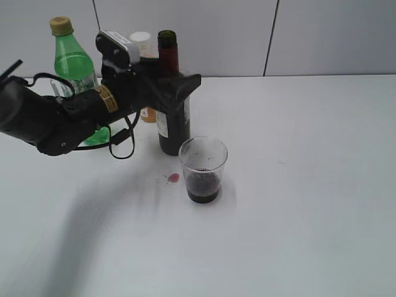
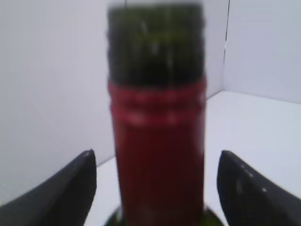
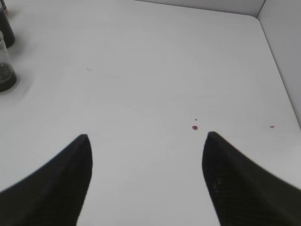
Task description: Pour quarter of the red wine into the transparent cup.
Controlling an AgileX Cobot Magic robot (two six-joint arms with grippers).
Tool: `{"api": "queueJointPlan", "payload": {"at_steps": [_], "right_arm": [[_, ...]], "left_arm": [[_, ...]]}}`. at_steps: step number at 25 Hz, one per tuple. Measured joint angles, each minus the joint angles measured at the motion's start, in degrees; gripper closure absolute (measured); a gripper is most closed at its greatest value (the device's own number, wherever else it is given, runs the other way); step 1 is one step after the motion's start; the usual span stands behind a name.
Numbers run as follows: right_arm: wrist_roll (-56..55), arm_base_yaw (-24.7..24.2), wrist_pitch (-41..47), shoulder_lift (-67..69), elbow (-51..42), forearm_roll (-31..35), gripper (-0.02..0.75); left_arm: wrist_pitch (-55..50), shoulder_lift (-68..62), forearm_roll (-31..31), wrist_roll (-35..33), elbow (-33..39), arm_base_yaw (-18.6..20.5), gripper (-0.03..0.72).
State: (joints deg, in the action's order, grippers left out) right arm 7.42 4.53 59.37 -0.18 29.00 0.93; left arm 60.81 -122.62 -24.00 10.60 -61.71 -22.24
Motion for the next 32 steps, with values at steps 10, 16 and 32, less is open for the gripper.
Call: {"api": "queueJointPlan", "payload": {"at_steps": [10,16,32], "right_arm": [[-0.1,0.0,0.0,0.0,0.0,0.0,0.153],[-0.1,0.0,0.0,0.0,0.0,0.0,0.153],[0.0,0.0,0.0,0.0,0.0,0.0,0.153]], "left_arm": [[-2.2,11.6,-0.1,0.5,0.0,0.1,0.085],[-16.0,24.8,-0.4,0.7,0.1,0.1,0.092],[-91.1,57.9,-0.2,0.7,-0.1,1.8,0.096]]}}
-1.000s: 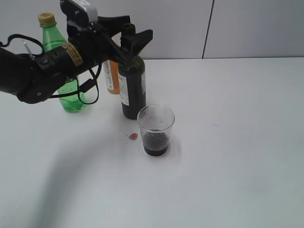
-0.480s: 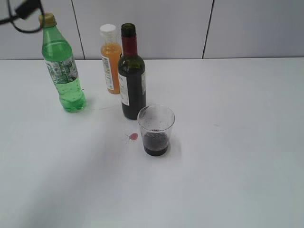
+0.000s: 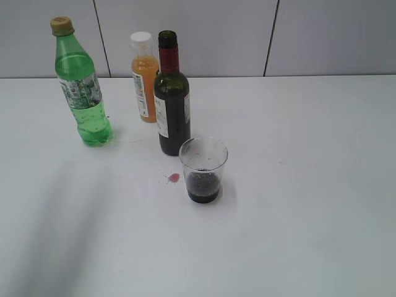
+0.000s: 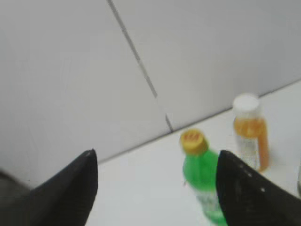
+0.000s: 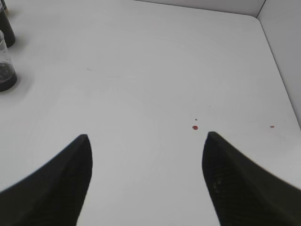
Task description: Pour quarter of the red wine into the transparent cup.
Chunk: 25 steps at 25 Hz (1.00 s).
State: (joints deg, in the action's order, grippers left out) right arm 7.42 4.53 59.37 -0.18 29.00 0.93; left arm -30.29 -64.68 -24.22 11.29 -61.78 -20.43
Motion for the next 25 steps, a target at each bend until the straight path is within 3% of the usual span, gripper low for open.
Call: {"api": "queueJointPlan", "payload": {"at_steps": [7,14,19,25], "right_arm": [[-0.1,0.0,0.0,0.0,0.0,0.0,0.153],[0.0,0.0,0.0,0.0,0.0,0.0,0.153],[0.0,0.0,0.0,0.0,0.0,0.0,0.153],[-0.1,0.0,0.0,0.0,0.0,0.0,0.153]], "left_arm": [[-19.3,0.3,14.0,-7.8,0.0,6.3,0.096],[-30.9,1.3,20.1,-11.3,0.7,15.5,0.096],[-31.3,9.3,27.2,-12.4,11.1,16.2,0.096],[-31.8,25.1,28.3,-12.5,24.7,16.2,0.096]]}}
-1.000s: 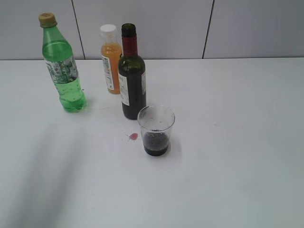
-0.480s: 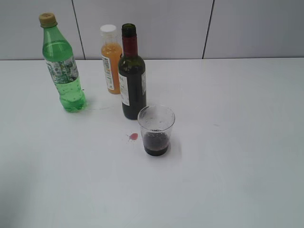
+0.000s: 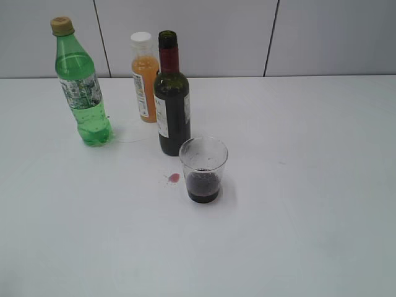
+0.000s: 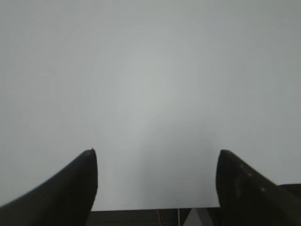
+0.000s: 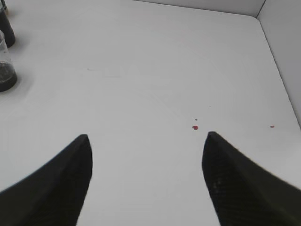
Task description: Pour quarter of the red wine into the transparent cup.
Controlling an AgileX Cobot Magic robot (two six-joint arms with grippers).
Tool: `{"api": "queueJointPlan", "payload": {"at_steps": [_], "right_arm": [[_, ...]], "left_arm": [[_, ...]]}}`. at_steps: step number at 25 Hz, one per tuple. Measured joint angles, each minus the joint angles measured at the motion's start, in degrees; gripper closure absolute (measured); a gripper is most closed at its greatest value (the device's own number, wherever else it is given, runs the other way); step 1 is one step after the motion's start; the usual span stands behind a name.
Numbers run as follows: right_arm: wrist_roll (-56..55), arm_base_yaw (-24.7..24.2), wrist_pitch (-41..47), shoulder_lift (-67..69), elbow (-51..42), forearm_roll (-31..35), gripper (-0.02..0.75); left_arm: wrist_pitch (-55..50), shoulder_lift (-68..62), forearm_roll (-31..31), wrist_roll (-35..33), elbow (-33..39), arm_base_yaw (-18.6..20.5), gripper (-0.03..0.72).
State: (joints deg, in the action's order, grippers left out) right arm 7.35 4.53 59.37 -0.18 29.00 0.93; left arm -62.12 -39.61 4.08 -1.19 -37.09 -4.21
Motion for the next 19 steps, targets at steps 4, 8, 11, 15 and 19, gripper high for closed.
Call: {"api": "queueJointPlan", "payload": {"at_steps": [4,8,11,15,19], "right_arm": [[0.0,0.0,0.0,0.0,0.0,0.0,0.153],[0.0,0.0,0.0,0.0,0.0,0.0,0.153],[0.1,0.0,0.0,0.0,0.0,0.0,0.153],[0.1,0.0,0.0,0.0,0.0,0.0,0.153],[0.1,0.0,0.0,0.0,0.0,0.0,0.153]], "left_arm": [[-0.1,11.1,0.8,0.8,5.8,0.0,0.096],[0.1,22.1,0.8,1.5,8.8,0.0,0.096],[0.7,29.9,0.5,1.6,8.9,0.0,0.096],[0.6,37.2,0.3,1.7,9.2,0.0,0.096],[0.1,39.8,0.2,1.7,9.4,0.0,0.096]]}}
